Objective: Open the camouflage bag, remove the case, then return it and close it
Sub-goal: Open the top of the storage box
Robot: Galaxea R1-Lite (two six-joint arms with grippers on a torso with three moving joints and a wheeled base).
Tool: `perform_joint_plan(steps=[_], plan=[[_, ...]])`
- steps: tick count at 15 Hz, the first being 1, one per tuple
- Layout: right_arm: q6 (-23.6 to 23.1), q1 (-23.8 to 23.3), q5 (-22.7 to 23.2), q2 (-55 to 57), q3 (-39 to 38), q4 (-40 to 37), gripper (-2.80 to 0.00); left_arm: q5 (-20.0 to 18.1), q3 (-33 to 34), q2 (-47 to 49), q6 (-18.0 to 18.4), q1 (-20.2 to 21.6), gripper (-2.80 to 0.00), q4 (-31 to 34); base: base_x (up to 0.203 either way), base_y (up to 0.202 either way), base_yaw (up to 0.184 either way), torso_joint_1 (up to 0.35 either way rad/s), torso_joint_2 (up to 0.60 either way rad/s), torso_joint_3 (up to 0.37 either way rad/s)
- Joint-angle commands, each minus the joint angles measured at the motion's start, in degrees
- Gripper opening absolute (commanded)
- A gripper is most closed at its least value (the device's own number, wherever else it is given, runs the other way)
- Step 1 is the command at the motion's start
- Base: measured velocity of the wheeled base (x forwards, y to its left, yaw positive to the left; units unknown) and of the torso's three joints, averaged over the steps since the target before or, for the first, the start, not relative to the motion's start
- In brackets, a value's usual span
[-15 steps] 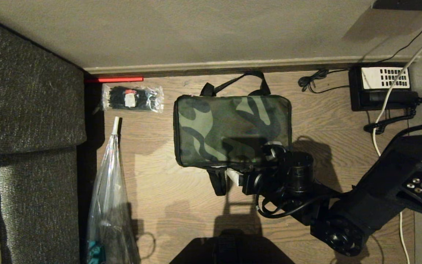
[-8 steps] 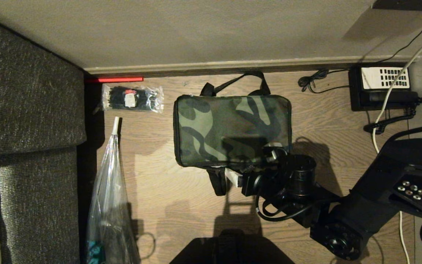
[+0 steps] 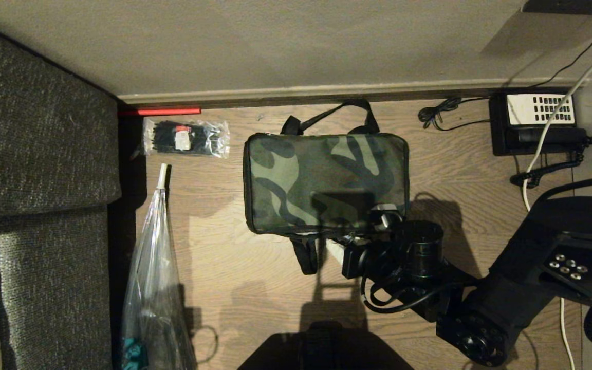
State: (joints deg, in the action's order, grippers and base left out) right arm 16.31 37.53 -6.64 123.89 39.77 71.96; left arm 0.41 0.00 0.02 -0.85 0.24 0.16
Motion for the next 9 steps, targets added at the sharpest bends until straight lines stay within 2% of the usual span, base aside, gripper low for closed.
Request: perform_joint_plan(steps=[1, 9], plan=[[-0.8, 0.0, -0.1, 0.8, -0.3, 2.0, -2.8, 0.0, 0.2, 0.0, 0.0, 0.0, -2.8, 0.0, 0.0, 0.0, 0.0, 0.0, 0.0, 0.0], [-2.5, -0.1, 0.1, 1.3, -1.8, 5.4, -2.8, 0.0, 0.2, 0.0, 0.0, 0.0, -2.8, 0.0, 0.0, 0.0, 0.0, 0.0, 0.0, 0.0]])
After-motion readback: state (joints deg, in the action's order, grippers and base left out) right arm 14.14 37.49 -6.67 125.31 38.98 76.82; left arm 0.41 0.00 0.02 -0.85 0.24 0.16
